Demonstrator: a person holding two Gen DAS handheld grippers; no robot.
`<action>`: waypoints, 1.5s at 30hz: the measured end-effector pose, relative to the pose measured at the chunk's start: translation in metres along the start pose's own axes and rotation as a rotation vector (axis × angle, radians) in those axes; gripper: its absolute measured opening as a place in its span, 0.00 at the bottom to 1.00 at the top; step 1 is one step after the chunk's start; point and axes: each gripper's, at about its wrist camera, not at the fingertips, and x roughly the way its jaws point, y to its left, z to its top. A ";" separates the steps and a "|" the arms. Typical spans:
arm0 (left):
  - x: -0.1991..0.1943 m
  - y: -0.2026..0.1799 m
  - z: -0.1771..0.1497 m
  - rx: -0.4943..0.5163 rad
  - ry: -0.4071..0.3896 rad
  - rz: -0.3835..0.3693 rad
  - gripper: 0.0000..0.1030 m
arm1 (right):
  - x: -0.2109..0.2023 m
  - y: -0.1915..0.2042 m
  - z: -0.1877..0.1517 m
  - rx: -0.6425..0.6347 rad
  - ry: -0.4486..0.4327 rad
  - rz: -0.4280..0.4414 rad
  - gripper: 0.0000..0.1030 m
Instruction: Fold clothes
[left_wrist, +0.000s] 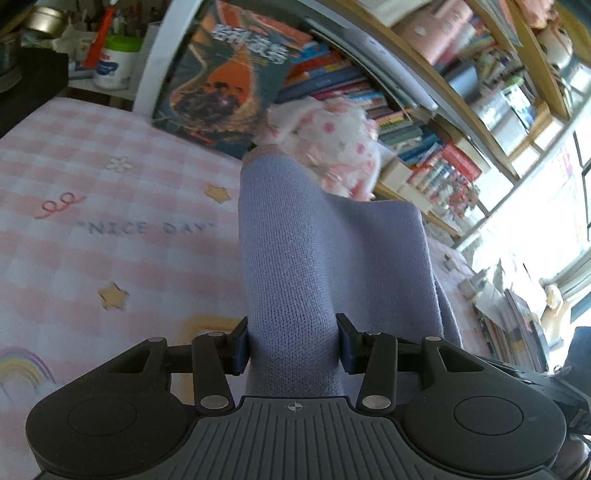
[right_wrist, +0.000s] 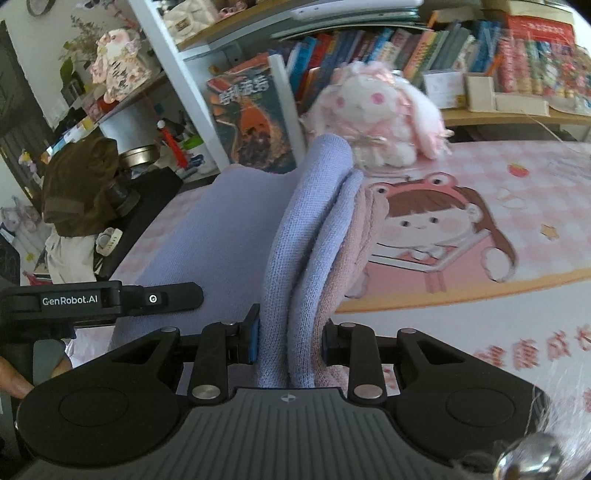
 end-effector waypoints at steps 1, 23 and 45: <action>0.001 0.007 0.005 -0.004 -0.001 -0.002 0.43 | 0.008 0.005 0.004 -0.012 0.000 -0.001 0.25; 0.116 0.068 0.091 -0.056 -0.062 -0.016 0.43 | 0.150 -0.024 0.097 -0.095 -0.014 0.010 0.26; 0.090 0.043 0.071 0.055 -0.129 0.155 0.64 | 0.148 -0.041 0.090 0.014 -0.020 -0.031 0.76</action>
